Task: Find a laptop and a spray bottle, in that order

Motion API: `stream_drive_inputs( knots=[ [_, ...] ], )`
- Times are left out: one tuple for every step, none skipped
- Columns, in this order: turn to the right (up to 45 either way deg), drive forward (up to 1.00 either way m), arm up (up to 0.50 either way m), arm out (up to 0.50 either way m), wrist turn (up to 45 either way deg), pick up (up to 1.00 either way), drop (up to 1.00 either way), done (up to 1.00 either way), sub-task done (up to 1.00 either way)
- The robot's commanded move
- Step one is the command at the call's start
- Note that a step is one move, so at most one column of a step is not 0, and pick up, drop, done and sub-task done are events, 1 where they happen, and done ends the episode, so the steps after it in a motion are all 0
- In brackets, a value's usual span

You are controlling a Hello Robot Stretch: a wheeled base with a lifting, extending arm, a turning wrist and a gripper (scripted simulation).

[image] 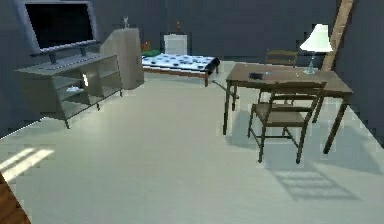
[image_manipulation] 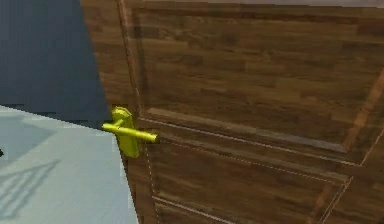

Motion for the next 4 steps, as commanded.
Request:
stream_drive_inputs(
  knots=[
    [18.0, 0.00, 0.00, 0.00, 0.0, 0.00, 0.00, 0.00, 0.00],
    [0.0, 0.65, 0.00, 0.00, 0.0, 0.00, 0.00, 0.00, 0.00],
    [45.0, 0.00, 0.00, 0.00, 0.0, 0.00, 0.00, 0.00, 0.00],
    [6.0, 0.00, 0.00, 0.00, 0.0, 0.00, 0.00, 0.00, 0.00]
  ],
)
